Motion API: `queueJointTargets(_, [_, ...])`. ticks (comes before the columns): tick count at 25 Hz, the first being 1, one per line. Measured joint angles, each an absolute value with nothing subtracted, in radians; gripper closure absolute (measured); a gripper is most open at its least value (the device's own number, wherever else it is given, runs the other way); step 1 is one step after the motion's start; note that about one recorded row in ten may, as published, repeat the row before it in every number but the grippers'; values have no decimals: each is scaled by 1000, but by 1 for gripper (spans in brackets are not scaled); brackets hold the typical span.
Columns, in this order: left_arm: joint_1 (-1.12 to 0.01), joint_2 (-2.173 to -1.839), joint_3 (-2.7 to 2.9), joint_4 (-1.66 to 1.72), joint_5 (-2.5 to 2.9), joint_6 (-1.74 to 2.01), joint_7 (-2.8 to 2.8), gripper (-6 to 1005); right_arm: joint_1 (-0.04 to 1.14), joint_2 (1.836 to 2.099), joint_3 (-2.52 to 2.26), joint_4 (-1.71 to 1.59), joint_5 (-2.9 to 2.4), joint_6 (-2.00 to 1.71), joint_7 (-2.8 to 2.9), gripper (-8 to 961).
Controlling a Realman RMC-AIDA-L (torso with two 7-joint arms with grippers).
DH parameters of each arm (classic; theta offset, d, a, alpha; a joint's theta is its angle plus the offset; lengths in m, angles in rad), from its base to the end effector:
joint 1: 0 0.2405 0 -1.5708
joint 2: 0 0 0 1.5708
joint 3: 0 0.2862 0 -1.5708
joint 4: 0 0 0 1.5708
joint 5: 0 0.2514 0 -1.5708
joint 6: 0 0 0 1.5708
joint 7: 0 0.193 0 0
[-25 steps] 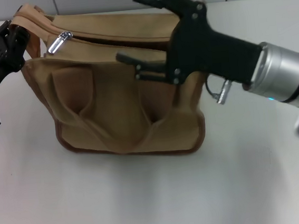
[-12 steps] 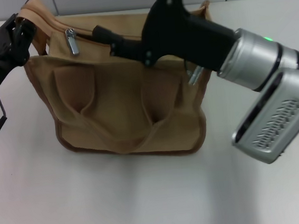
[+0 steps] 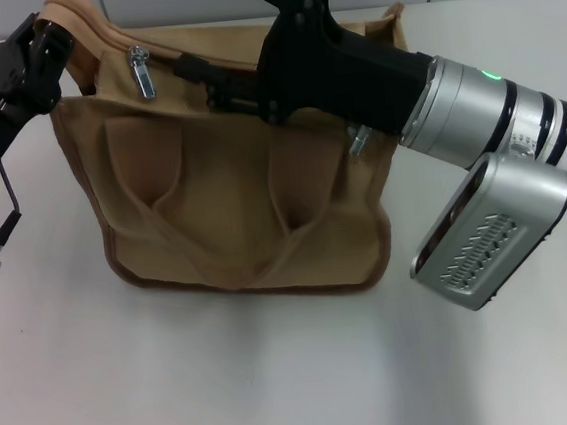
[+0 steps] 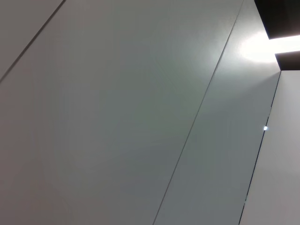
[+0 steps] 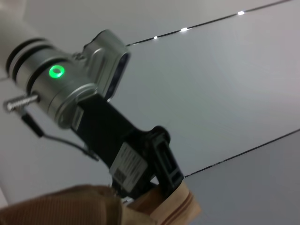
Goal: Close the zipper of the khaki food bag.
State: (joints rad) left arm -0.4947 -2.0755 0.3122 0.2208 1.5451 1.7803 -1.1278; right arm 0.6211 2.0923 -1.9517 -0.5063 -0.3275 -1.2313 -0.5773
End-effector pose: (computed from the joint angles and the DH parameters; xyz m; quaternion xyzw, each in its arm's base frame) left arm -0.2817 0.3738 -0.0053 -0.7303 -0.2378 -0.5870 0.2561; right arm 0.1183 0.4047 -0.1430 -0.7166 -0.4745 0.2705 0.4338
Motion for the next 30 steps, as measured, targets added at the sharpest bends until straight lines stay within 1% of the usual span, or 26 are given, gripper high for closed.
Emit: queueJointTargets(30, [-543,-2077,306,191,1540,1729,-1192,967,707,2092,-2017,-487,-330,-1105,-741,134])
